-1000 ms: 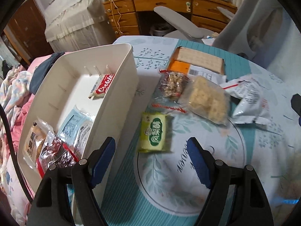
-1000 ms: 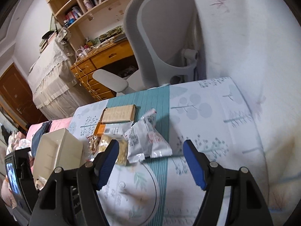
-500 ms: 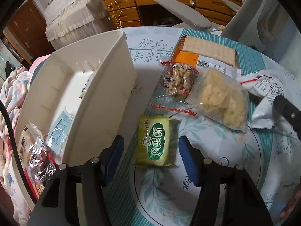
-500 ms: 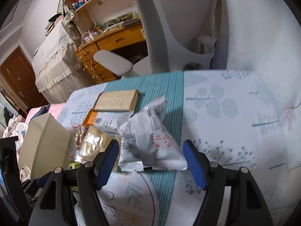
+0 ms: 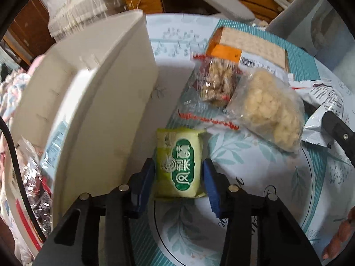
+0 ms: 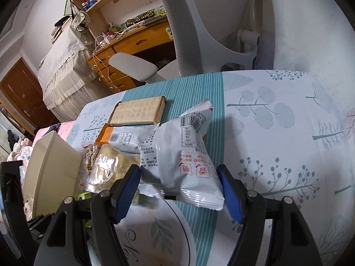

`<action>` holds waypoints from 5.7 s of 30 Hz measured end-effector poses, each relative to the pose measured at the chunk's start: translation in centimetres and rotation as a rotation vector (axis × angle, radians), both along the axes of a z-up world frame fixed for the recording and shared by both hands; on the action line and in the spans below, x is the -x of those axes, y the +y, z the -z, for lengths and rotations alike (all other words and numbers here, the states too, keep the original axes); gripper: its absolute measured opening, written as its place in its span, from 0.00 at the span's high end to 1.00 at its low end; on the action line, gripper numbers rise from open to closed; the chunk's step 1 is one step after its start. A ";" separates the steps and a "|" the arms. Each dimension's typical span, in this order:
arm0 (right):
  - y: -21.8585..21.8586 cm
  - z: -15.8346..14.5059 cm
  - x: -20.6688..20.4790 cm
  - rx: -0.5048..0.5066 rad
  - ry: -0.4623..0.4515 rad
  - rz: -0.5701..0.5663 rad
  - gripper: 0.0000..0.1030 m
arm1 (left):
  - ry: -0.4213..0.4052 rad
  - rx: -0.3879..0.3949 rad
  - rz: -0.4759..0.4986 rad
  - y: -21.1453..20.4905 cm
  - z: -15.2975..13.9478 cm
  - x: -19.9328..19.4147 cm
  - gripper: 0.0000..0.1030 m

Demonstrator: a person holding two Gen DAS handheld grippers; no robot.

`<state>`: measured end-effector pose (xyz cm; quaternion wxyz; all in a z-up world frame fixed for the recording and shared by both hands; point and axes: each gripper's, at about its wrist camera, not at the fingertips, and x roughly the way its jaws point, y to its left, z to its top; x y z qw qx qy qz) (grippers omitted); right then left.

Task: Organize snacks
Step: 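Grasp the green-labelled biscuit packet with the left tool while the right grasps the white bag, then lower the green packet into the tray with the left tool while the right drops the white bag, then move both open tools toward the nut and cracker packets on the table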

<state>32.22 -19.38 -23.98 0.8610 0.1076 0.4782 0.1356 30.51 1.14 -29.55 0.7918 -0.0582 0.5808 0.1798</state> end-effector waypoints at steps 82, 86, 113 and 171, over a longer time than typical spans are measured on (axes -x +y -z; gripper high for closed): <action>19.1 -15.7 23.5 -0.186 -0.155 0.129 0.58 | -0.206 0.214 0.445 19.0 -20.4 14.9 0.66; 21.5 -15.5 23.6 -0.187 -0.152 0.113 0.58 | -0.184 0.211 0.438 21.3 -19.7 14.8 0.66; 21.5 -14.9 21.4 -0.057 -0.035 0.165 0.25 | -0.117 0.210 0.503 20.6 -19.8 9.0 0.42; 9.9 1.7 3.0 0.046 -0.010 0.154 0.19 | 0.367 0.038 0.440 0.3 -2.4 -14.3 0.29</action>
